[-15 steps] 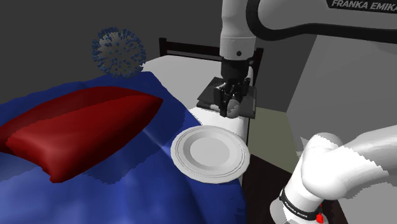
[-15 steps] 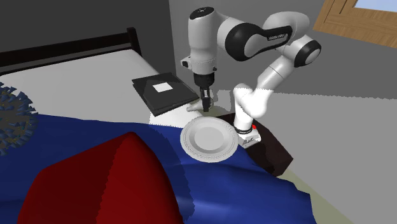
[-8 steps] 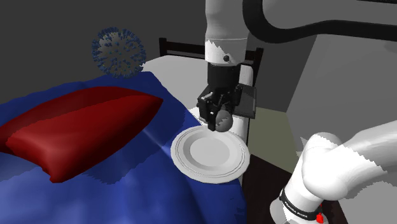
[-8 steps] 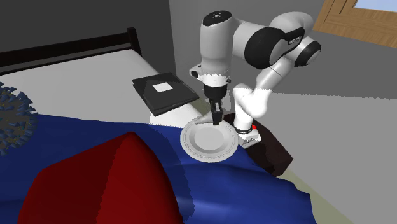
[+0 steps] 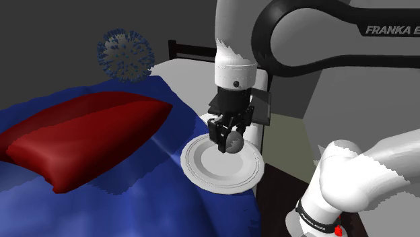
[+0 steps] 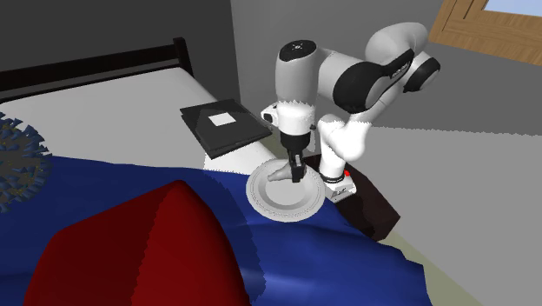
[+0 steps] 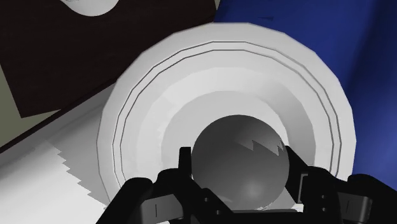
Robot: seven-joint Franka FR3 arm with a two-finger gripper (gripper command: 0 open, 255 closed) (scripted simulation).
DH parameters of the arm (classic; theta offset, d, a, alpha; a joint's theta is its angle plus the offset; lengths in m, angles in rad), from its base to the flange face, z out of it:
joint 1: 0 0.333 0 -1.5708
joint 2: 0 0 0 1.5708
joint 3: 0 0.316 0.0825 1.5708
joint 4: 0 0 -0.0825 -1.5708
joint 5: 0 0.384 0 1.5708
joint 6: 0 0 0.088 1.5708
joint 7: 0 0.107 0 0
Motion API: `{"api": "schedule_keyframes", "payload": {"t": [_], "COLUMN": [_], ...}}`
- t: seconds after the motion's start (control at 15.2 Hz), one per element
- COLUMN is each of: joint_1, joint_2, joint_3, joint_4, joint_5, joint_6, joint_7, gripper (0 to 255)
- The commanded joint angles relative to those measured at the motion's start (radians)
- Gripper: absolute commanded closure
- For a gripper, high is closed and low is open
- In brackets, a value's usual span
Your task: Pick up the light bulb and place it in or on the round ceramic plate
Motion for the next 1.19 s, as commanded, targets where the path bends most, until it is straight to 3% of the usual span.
{"api": "schedule_keyframes", "payload": {"t": [0.0,0.33,0.79,0.86,1.12], "joint_1": [0.002,0.007,0.007,0.007,0.007], "joint_2": [-0.003,-0.011,-0.011,-0.011,-0.011], "joint_3": [0.004,0.018,0.018,0.018,0.018], "joint_4": [-0.027,-0.098,-0.098,-0.098,-0.098], "joint_5": [0.004,0.016,0.016,0.016,0.016], "joint_6": [0.024,0.089,0.089,0.089,0.089], "joint_7": [-0.002,-0.006,-0.006,-0.006,-0.006], "gripper": [255,255,255,0,0]}}
